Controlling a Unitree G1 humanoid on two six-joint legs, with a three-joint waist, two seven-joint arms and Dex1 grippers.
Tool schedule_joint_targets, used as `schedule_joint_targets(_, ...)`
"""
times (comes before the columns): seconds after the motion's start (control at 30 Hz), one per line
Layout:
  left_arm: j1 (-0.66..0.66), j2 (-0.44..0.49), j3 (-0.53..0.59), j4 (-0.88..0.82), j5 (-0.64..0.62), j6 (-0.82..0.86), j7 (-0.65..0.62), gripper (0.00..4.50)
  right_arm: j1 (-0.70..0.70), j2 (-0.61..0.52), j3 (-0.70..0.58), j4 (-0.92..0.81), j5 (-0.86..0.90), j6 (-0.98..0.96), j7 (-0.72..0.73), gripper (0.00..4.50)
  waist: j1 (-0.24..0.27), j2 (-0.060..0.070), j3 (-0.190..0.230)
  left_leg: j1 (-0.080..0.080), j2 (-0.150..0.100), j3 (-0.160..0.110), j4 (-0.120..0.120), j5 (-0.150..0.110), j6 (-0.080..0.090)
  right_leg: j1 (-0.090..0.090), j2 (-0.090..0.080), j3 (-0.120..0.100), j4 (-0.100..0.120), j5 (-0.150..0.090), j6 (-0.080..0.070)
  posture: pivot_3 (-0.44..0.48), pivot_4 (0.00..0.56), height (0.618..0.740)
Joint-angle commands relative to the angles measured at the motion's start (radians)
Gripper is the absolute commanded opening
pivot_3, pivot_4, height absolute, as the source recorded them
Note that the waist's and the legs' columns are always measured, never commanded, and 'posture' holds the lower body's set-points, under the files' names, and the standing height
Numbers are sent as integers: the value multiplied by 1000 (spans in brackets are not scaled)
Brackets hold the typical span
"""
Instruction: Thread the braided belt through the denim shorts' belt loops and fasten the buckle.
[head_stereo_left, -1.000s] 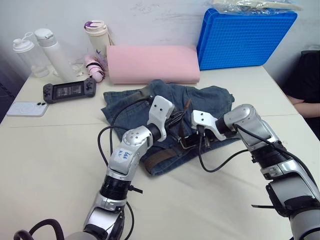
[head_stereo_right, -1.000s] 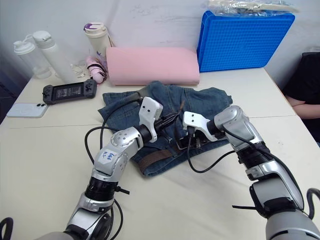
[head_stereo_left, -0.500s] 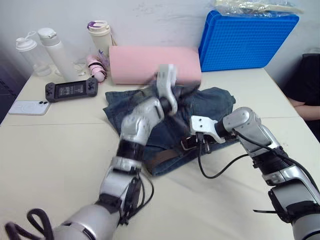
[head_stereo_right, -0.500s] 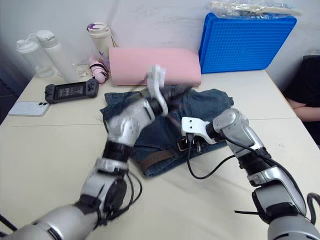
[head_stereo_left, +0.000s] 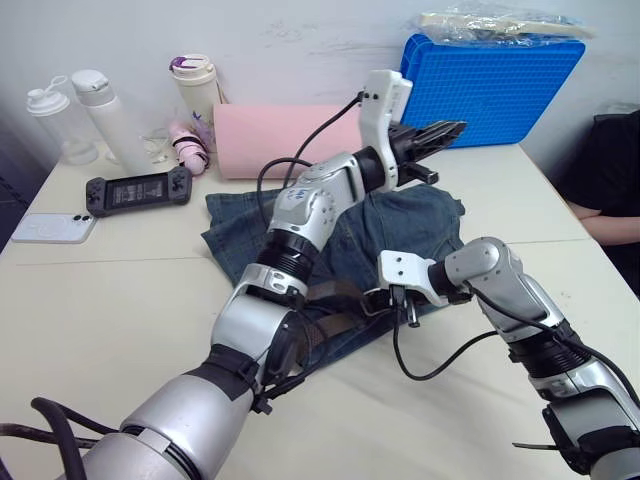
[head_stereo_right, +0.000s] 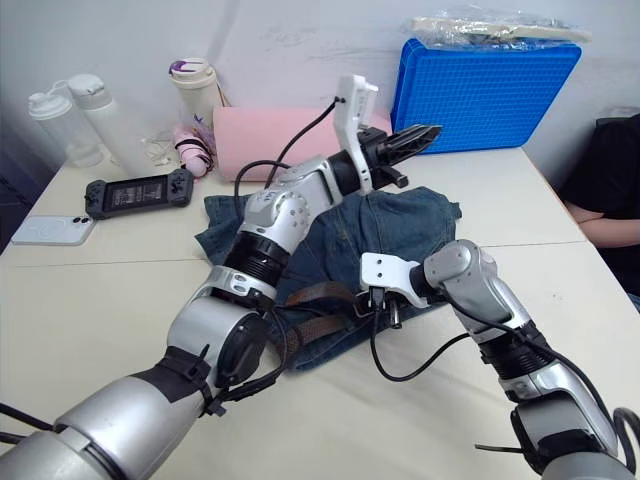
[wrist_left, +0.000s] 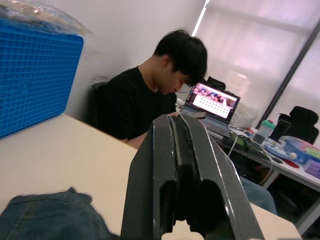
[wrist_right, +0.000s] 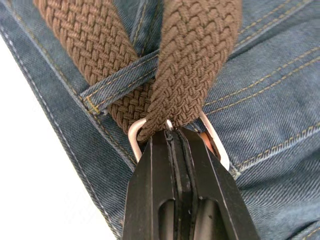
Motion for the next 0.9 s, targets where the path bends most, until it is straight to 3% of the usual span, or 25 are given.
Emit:
schedule_joint_targets(0.03,103,84,11,-201,-11,174,64,333,76,23,26,63,7,51,-54,23,0,0,3,0,0,0,0,0,0,-1,0,2,0,0,0,0,150,740)
schedule_joint_targets(0.2,286,206,42,-536,-92,451,128,2142,38,43,-57,15,80,97,-99,1723,-4,2,13,-5,-3,0,2,2,-2,-14,1,12,8,0,0,0,150,740)
schedule_joint_targets(0.33,396,298,45,-767,-177,629,108,3915,13,-3,-110,-60,155,163,-81,3462,-1,5,28,-9,-4,-1,5,3,-2,-19,1,15,10,0,-1,0,150,740)
schedule_joint_targets(0.4,443,340,46,-866,-224,691,88,4500,-5,-31,-149,-95,194,185,-76,4385,0,8,33,-10,-5,-1,5,3,-2,-19,0,18,11,0,-1,0,150,740)
schedule_joint_targets(0.5,526,430,21,-986,-263,714,26,4500,-36,-97,-232,-151,280,237,-49,4454,0,9,41,-11,-8,-3,4,3,-1,-21,-1,22,10,0,-1,0,150,740)
schedule_joint_targets(0.63,637,572,-53,-1098,-266,681,-82,4500,-27,-216,-325,-244,407,297,28,4454,-3,11,43,-23,-13,-7,2,4,0,-40,-1,24,14,0,0,0,150,740)
schedule_joint_targets(0.8,744,768,-258,-1177,-125,505,-211,4500,27,-337,-352,-336,475,328,51,4454,-2,11,44,-27,-13,-6,1,4,0,-49,-1,25,18,0,-1,0,150,740)
schedule_joint_targets(0.9,768,794,-300,-1182,-92,448,-230,4500,56,-357,-357,-369,500,350,14,4454,0,10,44,-27,-14,-4,3,4,1,-49,-1,29,17,0,-1,0,150,740)
